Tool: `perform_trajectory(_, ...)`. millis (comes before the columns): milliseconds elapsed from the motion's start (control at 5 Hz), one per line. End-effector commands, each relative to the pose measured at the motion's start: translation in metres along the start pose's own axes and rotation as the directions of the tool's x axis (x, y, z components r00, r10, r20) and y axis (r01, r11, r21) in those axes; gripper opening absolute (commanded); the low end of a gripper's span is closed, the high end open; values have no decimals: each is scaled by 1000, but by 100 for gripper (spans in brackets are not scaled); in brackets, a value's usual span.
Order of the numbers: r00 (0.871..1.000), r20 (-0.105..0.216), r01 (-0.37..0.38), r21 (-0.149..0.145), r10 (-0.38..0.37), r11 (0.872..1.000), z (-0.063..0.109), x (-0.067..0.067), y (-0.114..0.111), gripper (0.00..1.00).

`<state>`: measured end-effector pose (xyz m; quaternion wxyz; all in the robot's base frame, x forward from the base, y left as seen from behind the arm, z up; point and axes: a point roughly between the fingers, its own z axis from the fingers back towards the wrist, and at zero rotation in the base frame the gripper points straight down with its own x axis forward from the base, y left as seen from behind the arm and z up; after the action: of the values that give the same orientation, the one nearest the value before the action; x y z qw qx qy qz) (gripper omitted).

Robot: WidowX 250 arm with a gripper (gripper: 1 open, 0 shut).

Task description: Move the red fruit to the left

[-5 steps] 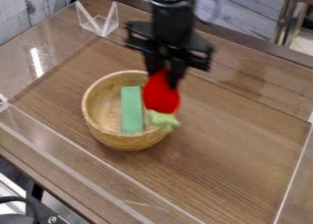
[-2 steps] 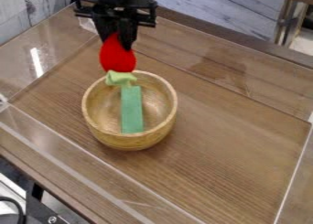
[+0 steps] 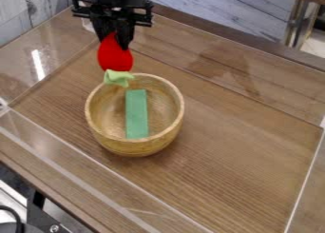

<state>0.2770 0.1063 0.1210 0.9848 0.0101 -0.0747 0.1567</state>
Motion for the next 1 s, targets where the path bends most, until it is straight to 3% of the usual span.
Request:
perform_trajectory(0,998,67,11,14,-12,1000,8,19,8,0)
perform_trajectory(800,997,78,8,30,-10,1000,-28,53,30,0)
